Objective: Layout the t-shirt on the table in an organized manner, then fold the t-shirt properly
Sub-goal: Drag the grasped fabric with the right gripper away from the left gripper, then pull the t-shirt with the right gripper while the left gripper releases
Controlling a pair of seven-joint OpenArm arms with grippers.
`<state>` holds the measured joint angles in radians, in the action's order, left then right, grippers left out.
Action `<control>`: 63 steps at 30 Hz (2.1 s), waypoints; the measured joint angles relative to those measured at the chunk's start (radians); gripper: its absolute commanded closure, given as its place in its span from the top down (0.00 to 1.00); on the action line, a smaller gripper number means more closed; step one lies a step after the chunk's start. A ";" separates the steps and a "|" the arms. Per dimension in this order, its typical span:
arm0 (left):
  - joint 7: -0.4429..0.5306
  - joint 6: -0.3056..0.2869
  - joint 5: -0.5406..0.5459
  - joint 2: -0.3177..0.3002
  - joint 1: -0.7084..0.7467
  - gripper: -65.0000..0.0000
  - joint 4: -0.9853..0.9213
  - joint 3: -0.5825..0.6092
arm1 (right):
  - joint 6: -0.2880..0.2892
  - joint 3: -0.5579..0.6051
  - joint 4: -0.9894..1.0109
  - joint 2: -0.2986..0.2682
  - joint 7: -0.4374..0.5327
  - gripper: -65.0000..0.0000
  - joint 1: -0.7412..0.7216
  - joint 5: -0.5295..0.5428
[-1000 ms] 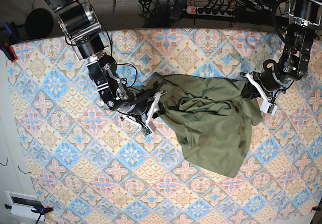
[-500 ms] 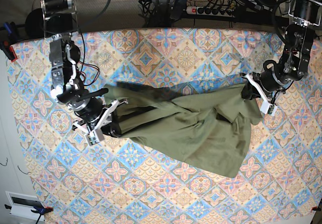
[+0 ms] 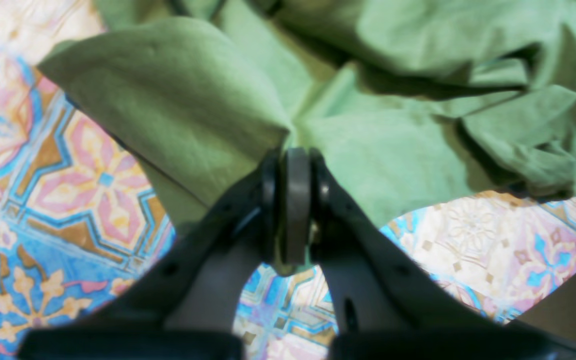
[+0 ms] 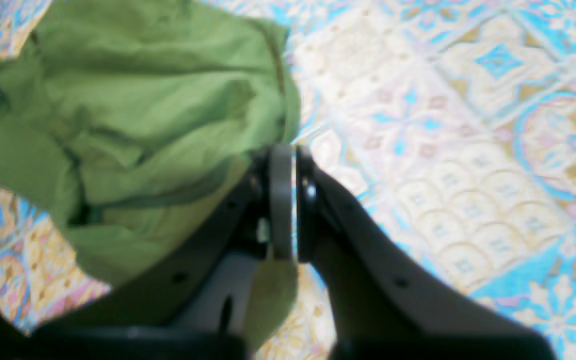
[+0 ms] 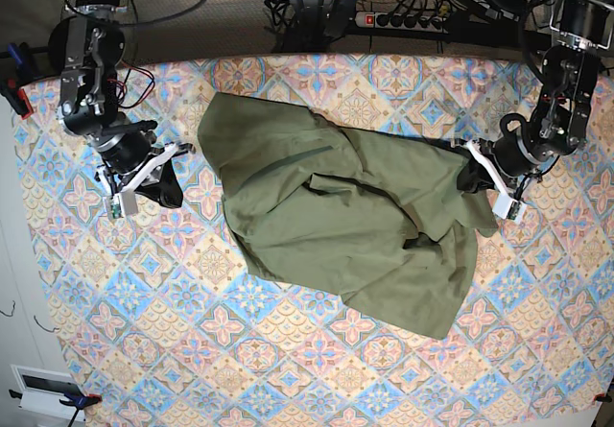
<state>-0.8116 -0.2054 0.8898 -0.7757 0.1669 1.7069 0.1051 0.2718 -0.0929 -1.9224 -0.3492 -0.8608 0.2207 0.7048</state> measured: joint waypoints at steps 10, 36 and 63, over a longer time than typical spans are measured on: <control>-0.008 -0.006 -0.064 0.002 0.031 0.00 0.002 -0.073 | -0.007 0.111 0.114 0.000 0.020 0.46 -0.098 0.004; -0.011 -0.002 -0.097 0.027 0.061 0.00 0.001 -0.190 | -0.008 0.296 0.177 -0.003 0.009 0.50 0.082 0.000; -0.012 -0.002 -0.097 0.047 0.061 0.00 0.001 -0.190 | -0.004 0.314 0.169 0.037 0.047 0.49 0.179 0.011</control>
<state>-0.8234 -0.2070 0.7929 -0.7284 0.2276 1.7077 -0.0845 0.2676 0.2214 -1.7535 -0.3119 -0.8135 0.4000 0.7158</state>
